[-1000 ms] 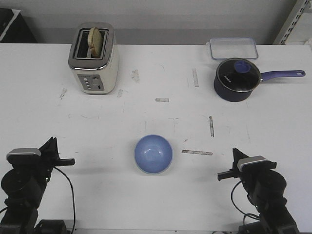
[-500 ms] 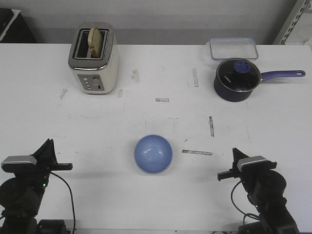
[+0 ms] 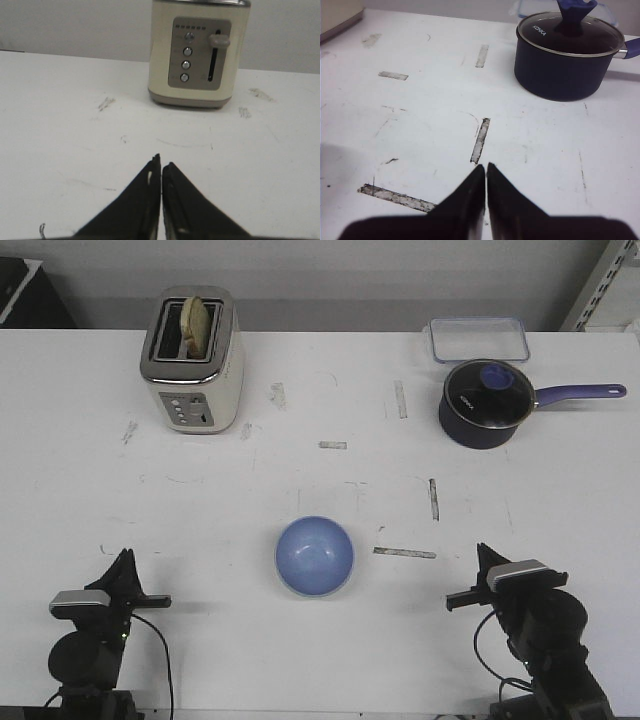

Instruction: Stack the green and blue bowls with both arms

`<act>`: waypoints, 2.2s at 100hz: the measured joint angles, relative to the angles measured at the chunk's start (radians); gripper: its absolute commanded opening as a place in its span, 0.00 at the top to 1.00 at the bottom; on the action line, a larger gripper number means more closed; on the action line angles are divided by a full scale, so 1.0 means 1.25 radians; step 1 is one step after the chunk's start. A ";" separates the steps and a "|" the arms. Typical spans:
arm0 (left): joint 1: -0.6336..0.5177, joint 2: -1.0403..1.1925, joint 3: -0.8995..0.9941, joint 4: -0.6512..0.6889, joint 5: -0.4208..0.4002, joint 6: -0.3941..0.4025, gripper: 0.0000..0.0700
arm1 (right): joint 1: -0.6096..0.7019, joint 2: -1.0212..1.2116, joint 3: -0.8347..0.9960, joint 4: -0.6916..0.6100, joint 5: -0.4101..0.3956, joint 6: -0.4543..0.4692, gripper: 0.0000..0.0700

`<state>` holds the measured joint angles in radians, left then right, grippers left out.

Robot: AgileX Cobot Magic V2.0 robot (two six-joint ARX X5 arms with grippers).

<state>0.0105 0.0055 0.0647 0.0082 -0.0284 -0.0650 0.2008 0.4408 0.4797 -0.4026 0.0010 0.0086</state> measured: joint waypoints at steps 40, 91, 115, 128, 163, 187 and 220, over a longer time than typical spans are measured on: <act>0.000 0.000 -0.024 0.030 0.000 0.042 1.00 | 0.000 0.000 0.000 0.001 0.000 0.000 1.00; 0.000 0.000 -0.024 0.030 0.000 0.042 1.00 | 0.000 0.000 0.000 0.001 0.000 0.000 1.00; 0.000 0.000 -0.024 0.030 0.000 0.042 1.00 | -0.014 -0.012 -0.002 0.027 0.021 -0.032 1.00; 0.000 0.000 -0.024 0.030 0.000 0.042 1.00 | -0.069 -0.041 -0.055 0.136 0.023 -0.073 1.00; 0.000 0.000 -0.024 0.030 0.000 0.042 1.00 | -0.189 -0.259 -0.327 0.266 0.020 -0.087 1.00; 0.000 0.000 -0.024 0.029 0.000 0.042 1.00 | -0.190 -0.350 -0.372 0.261 0.014 -0.085 1.00; 0.000 0.000 -0.024 0.027 0.000 0.042 1.00 | -0.190 -0.350 -0.372 0.269 0.013 -0.059 1.00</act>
<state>0.0109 0.0051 0.0341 0.0422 -0.0280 -0.0124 -0.0364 0.0032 0.0151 -0.0669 0.0166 -0.0654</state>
